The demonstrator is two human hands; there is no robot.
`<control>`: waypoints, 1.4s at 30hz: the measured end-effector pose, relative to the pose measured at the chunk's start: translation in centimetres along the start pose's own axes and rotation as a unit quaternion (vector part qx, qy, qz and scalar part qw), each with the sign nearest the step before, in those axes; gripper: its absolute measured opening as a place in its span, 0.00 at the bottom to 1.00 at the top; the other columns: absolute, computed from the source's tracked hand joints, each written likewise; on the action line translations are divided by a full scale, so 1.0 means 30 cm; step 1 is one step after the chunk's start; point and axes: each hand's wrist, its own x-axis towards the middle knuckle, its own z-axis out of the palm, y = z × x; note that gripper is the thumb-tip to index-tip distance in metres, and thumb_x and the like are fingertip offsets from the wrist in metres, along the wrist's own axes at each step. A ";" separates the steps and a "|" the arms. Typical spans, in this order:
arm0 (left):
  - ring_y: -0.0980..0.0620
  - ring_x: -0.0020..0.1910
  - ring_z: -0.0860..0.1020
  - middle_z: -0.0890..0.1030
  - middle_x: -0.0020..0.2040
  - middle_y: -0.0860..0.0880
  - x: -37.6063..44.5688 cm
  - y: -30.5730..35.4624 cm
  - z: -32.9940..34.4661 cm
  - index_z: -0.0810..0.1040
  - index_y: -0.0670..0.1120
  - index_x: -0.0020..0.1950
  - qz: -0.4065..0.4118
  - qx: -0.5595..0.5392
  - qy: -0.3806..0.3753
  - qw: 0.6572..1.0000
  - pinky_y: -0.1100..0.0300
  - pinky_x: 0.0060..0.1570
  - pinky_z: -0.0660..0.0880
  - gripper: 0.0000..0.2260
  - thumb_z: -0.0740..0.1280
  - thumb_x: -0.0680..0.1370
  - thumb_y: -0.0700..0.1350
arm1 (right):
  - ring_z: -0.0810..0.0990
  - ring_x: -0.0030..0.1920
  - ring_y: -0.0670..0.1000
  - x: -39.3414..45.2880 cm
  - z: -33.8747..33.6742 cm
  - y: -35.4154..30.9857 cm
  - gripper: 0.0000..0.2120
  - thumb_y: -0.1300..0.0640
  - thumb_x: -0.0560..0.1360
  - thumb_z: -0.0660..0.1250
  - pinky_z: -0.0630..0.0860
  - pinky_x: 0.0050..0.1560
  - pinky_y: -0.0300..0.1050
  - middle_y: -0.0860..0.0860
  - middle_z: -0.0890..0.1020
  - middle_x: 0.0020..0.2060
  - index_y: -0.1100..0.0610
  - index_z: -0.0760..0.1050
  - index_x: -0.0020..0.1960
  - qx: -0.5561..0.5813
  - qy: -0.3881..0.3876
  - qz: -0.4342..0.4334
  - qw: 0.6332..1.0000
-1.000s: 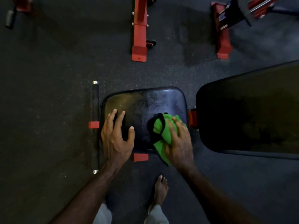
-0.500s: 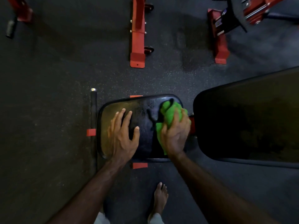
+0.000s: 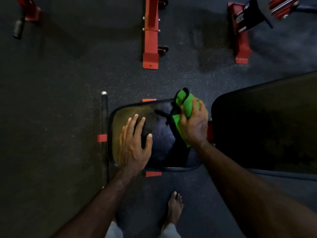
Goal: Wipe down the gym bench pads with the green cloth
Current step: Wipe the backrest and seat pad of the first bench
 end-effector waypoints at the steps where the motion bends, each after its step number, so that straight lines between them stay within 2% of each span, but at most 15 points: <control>1: 0.48 0.81 0.60 0.64 0.81 0.49 -0.001 0.000 0.000 0.70 0.47 0.78 0.000 0.000 -0.001 1.000 0.54 0.79 0.55 0.26 0.65 0.81 0.51 | 0.74 0.65 0.65 0.013 0.015 -0.038 0.28 0.50 0.75 0.67 0.68 0.69 0.56 0.59 0.75 0.68 0.57 0.72 0.74 0.031 0.027 0.085 0.995; 3: 0.48 0.81 0.60 0.64 0.81 0.49 -0.002 0.004 -0.002 0.70 0.47 0.78 -0.001 -0.001 0.002 1.000 0.54 0.79 0.55 0.26 0.65 0.81 0.51 | 0.74 0.64 0.66 0.024 0.036 -0.127 0.28 0.49 0.76 0.65 0.69 0.67 0.57 0.59 0.74 0.68 0.56 0.72 0.74 0.045 0.051 0.178 0.982; 8: 0.47 0.81 0.61 0.65 0.81 0.48 0.000 -0.005 -0.001 0.71 0.47 0.78 0.000 -0.009 0.004 1.000 0.48 0.79 0.59 0.25 0.65 0.81 0.51 | 0.71 0.72 0.61 0.051 0.021 0.008 0.36 0.41 0.72 0.67 0.66 0.75 0.56 0.58 0.73 0.72 0.52 0.69 0.77 -0.061 -0.077 -0.165 0.981; 9: 0.47 0.81 0.60 0.65 0.81 0.48 0.002 -0.005 0.002 0.70 0.48 0.78 0.002 -0.010 0.003 1.000 0.47 0.79 0.60 0.25 0.65 0.81 0.51 | 0.73 0.69 0.61 0.083 0.013 0.030 0.34 0.41 0.73 0.67 0.69 0.72 0.54 0.56 0.75 0.69 0.51 0.70 0.76 -0.063 -0.068 -0.142 0.986; 12: 0.48 0.81 0.60 0.64 0.82 0.49 -0.004 -0.007 0.008 0.69 0.49 0.79 0.001 -0.004 -0.001 1.000 0.46 0.78 0.60 0.25 0.64 0.82 0.51 | 0.76 0.62 0.65 0.107 0.025 -0.058 0.24 0.42 0.80 0.64 0.71 0.62 0.56 0.59 0.76 0.63 0.51 0.73 0.73 -0.012 0.012 0.146 0.989; 13: 0.48 0.81 0.60 0.64 0.82 0.50 -0.004 -0.007 0.009 0.69 0.49 0.79 -0.001 -0.001 0.001 1.000 0.45 0.78 0.60 0.25 0.64 0.82 0.51 | 0.76 0.61 0.65 0.106 0.028 -0.103 0.25 0.43 0.79 0.65 0.71 0.62 0.56 0.59 0.75 0.63 0.51 0.72 0.73 -0.014 0.022 0.156 0.987; 17: 0.48 0.82 0.60 0.64 0.82 0.49 -0.003 -0.012 0.008 0.69 0.49 0.79 0.005 -0.003 0.000 1.000 0.46 0.78 0.60 0.25 0.64 0.82 0.51 | 0.74 0.66 0.61 0.085 0.045 -0.019 0.33 0.40 0.73 0.68 0.69 0.70 0.56 0.57 0.75 0.69 0.52 0.72 0.75 -0.081 -0.069 -0.190 0.976; 18: 0.49 0.82 0.59 0.64 0.82 0.49 -0.001 -0.010 0.008 0.69 0.49 0.79 0.009 -0.004 -0.002 1.000 0.46 0.79 0.60 0.25 0.64 0.82 0.51 | 0.75 0.66 0.61 0.107 0.038 0.012 0.31 0.40 0.74 0.67 0.70 0.69 0.55 0.56 0.76 0.68 0.52 0.72 0.74 -0.066 -0.069 -0.178 0.979; 21: 0.50 0.82 0.58 0.64 0.82 0.49 -0.004 -0.012 0.007 0.69 0.48 0.79 0.008 0.002 -0.003 1.000 0.47 0.79 0.59 0.25 0.63 0.82 0.51 | 0.77 0.58 0.66 0.128 0.037 -0.059 0.25 0.42 0.78 0.65 0.72 0.60 0.57 0.59 0.77 0.61 0.53 0.74 0.71 0.003 0.012 0.121 0.993; 22: 0.50 0.82 0.58 0.64 0.82 0.50 -0.007 -0.012 0.008 0.69 0.48 0.79 0.004 0.007 -0.001 1.000 0.46 0.79 0.59 0.25 0.63 0.82 0.51 | 0.76 0.58 0.66 0.117 0.042 -0.108 0.25 0.43 0.78 0.67 0.72 0.60 0.58 0.60 0.76 0.61 0.53 0.74 0.72 -0.010 0.020 0.155 0.988; 24: 0.50 0.82 0.59 0.64 0.82 0.50 -0.009 -0.010 0.013 0.69 0.48 0.79 -0.001 0.010 0.002 1.000 0.45 0.78 0.60 0.25 0.63 0.82 0.52 | 0.75 0.61 0.65 0.090 0.049 -0.128 0.31 0.43 0.73 0.70 0.71 0.63 0.57 0.59 0.76 0.64 0.53 0.73 0.73 -0.064 0.001 -0.002 0.998; 27: 0.50 0.82 0.59 0.64 0.82 0.49 -0.006 -0.010 0.014 0.69 0.47 0.79 0.008 -0.004 0.003 1.000 0.43 0.77 0.62 0.25 0.64 0.82 0.51 | 0.74 0.67 0.63 0.083 0.024 -0.042 0.33 0.41 0.72 0.70 0.69 0.72 0.57 0.60 0.76 0.69 0.56 0.74 0.73 -0.068 -0.079 -0.277 0.955; 32: 0.51 0.81 0.60 0.66 0.81 0.48 -0.007 0.001 0.013 0.66 0.45 0.80 -0.002 -0.007 0.021 1.000 0.47 0.78 0.61 0.27 0.62 0.83 0.52 | 0.72 0.69 0.63 0.036 0.102 -0.183 0.31 0.42 0.73 0.64 0.66 0.73 0.60 0.57 0.75 0.69 0.53 0.72 0.73 -0.080 -0.005 -0.017 0.997; 37: 0.47 0.78 0.67 0.69 0.78 0.45 0.005 -0.004 0.000 0.67 0.42 0.79 0.000 -0.092 0.038 0.995 0.45 0.75 0.66 0.25 0.62 0.83 0.49 | 0.70 0.75 0.63 -0.005 0.094 -0.155 0.34 0.42 0.72 0.71 0.64 0.74 0.63 0.59 0.73 0.74 0.55 0.72 0.75 -0.043 -0.114 -0.313 0.942; 42: 0.48 0.77 0.68 0.70 0.77 0.44 0.015 -0.024 -0.061 0.72 0.42 0.76 -0.016 -0.121 0.093 0.988 0.57 0.76 0.63 0.23 0.65 0.81 0.47 | 0.69 0.73 0.62 -0.077 0.145 -0.311 0.32 0.44 0.72 0.68 0.62 0.76 0.61 0.57 0.72 0.73 0.53 0.72 0.74 -0.061 -0.009 -0.064 0.996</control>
